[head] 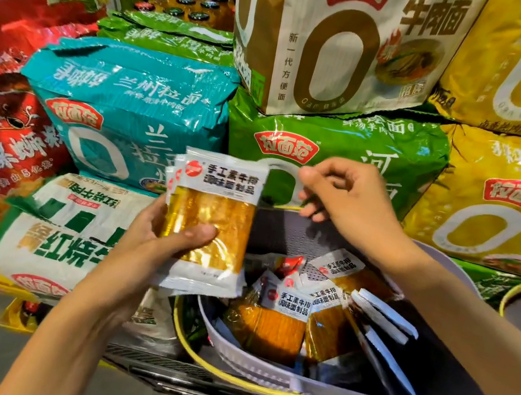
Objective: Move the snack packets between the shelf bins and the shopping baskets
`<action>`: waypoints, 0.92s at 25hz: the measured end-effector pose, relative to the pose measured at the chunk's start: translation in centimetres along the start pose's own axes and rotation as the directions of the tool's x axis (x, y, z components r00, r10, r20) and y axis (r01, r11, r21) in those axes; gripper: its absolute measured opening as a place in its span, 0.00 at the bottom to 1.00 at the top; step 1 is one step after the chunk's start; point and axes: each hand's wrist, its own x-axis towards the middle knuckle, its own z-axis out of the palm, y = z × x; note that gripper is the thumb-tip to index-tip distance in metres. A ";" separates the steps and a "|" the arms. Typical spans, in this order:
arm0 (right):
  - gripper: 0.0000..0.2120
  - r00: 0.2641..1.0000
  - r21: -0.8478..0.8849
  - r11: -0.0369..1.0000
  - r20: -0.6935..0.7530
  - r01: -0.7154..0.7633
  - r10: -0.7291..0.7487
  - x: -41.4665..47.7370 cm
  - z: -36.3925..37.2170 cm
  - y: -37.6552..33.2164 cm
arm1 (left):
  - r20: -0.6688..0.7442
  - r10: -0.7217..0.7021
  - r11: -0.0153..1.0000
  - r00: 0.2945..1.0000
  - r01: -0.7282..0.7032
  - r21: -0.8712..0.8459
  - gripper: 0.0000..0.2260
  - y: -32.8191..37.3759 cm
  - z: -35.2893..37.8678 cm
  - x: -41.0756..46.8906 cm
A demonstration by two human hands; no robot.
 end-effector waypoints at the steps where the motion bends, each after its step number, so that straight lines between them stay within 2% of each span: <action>1: 0.05 0.998 -0.142 0.990 0.058 -0.002 0.011 0.0 -0.1 1.2 | -0.062 0.013 1.000 0.998 -0.014 -0.014 0.45 0.1 -0.6 -0.1; 3: 0.03 0.971 -0.477 0.871 0.238 0.114 0.003 -0.5 0.4 3.5 | -0.136 0.010 1.000 0.991 -0.013 -0.020 0.46 0.2 -1.4 0.0; 5: 0.10 0.908 -0.735 0.611 0.414 0.294 0.061 -1.0 1.8 5.2 | -0.153 0.000 1.000 0.988 -0.003 -0.020 0.46 0.1 -1.9 0.1; 7: 0.14 0.847 -0.824 0.365 0.511 0.433 0.148 -1.2 3.4 5.9 | -0.148 -0.013 1.000 0.989 0.011 -0.016 0.45 0.2 -2.0 0.1; 8: 0.15 0.826 -0.824 0.297 0.540 0.482 0.159 -1.2 4.0 5.9 | -0.141 -0.014 1.000 0.990 0.013 -0.007 0.45 0.2 -2.0 0.1; 11: 0.13 0.803 -0.811 0.207 0.578 0.547 0.143 -0.8 5.4 6.0 | -0.124 -0.012 1.000 0.992 0.013 0.005 0.45 0.2 -1.8 0.1; 14: 0.12 0.789 -0.817 0.169 0.576 0.551 0.214 -0.5 6.0 6.4 | -0.113 -0.020 1.000 0.993 0.020 -0.004 0.45 0.2 -1.7 0.4; 16: 0.12 0.790 -0.826 0.186 0.564 0.533 0.239 -0.8 5.6 6.8 | -0.119 -0.020 1.000 0.993 0.019 -0.007 0.43 0.3 -1.6 0.6; 18: 0.10 0.812 -0.817 0.303 0.555 0.490 0.180 -1.2 3.9 6.9 | -0.125 -0.015 1.000 0.992 0.013 -0.014 0.41 0.4 -1.7 0.8; 19: 0.08 0.818 -0.773 0.410 0.566 0.484 0.102 -1.4 2.7 6.9 | -0.129 -0.011 1.000 0.992 0.010 -0.014 0.41 0.5 -1.8 0.8; 21: 0.03 0.773 -0.628 0.561 0.634 0.539 -0.033 -2.0 0.4 6.7 | -0.136 -0.007 1.000 0.991 0.006 -0.006 0.41 0.5 -1.9 0.8; 23: 0.03 0.707 -0.550 0.598 0.706 0.582 -0.040 -2.8 -0.9 6.9 | -0.137 -0.008 1.000 0.991 0.007 -0.008 0.40 0.5 -1.8 0.7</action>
